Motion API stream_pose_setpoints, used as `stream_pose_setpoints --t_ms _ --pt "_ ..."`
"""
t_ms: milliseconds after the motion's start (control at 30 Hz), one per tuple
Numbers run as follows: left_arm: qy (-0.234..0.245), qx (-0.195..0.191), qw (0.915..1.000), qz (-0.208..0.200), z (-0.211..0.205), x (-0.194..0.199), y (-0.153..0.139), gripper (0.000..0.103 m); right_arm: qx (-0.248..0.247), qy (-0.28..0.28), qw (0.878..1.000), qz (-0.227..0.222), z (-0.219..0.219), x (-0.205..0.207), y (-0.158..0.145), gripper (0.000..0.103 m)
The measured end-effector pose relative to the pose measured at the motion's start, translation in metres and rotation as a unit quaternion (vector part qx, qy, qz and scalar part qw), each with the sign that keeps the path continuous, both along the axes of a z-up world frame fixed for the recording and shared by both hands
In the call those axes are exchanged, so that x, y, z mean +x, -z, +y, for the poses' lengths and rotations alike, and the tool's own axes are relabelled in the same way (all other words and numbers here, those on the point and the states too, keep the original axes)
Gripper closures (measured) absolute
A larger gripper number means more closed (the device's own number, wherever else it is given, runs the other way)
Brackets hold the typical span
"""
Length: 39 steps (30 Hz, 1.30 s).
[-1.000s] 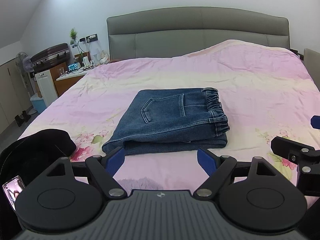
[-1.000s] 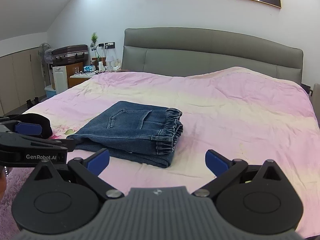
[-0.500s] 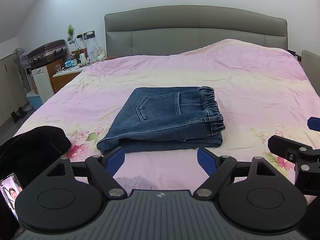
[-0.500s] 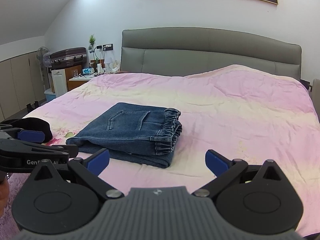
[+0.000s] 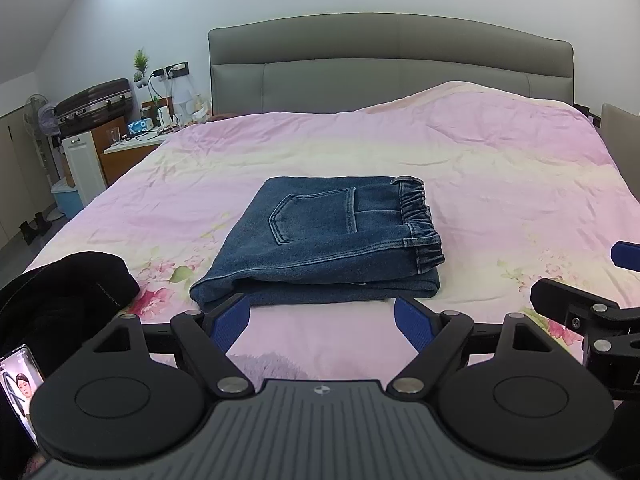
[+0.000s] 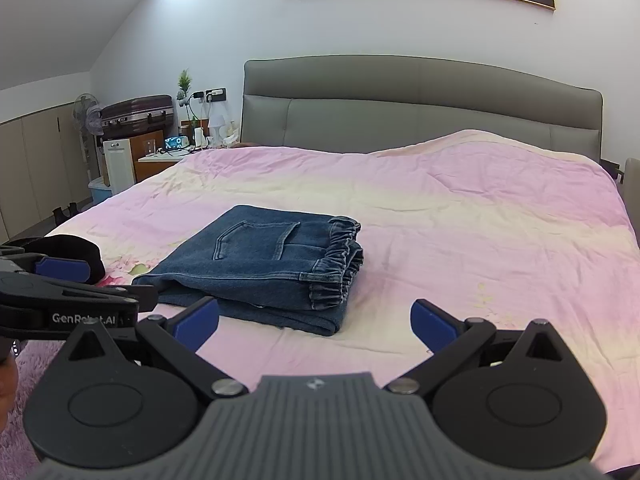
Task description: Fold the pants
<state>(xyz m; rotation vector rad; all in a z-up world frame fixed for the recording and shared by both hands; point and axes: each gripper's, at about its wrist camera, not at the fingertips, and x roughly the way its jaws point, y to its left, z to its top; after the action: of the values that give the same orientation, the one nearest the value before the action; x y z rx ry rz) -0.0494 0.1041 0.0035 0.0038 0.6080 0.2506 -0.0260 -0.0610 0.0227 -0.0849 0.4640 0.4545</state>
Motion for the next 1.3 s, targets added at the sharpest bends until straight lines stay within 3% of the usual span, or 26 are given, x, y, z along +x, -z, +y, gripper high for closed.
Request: stream_pose_setpoints --t_ms 1300 --pt "-0.007 0.002 1.0000 -0.005 -0.0048 -0.0077 -0.0085 0.007 0.013 0.012 1.000 -0.009 -0.0074 -0.0096 -0.0030 0.005"
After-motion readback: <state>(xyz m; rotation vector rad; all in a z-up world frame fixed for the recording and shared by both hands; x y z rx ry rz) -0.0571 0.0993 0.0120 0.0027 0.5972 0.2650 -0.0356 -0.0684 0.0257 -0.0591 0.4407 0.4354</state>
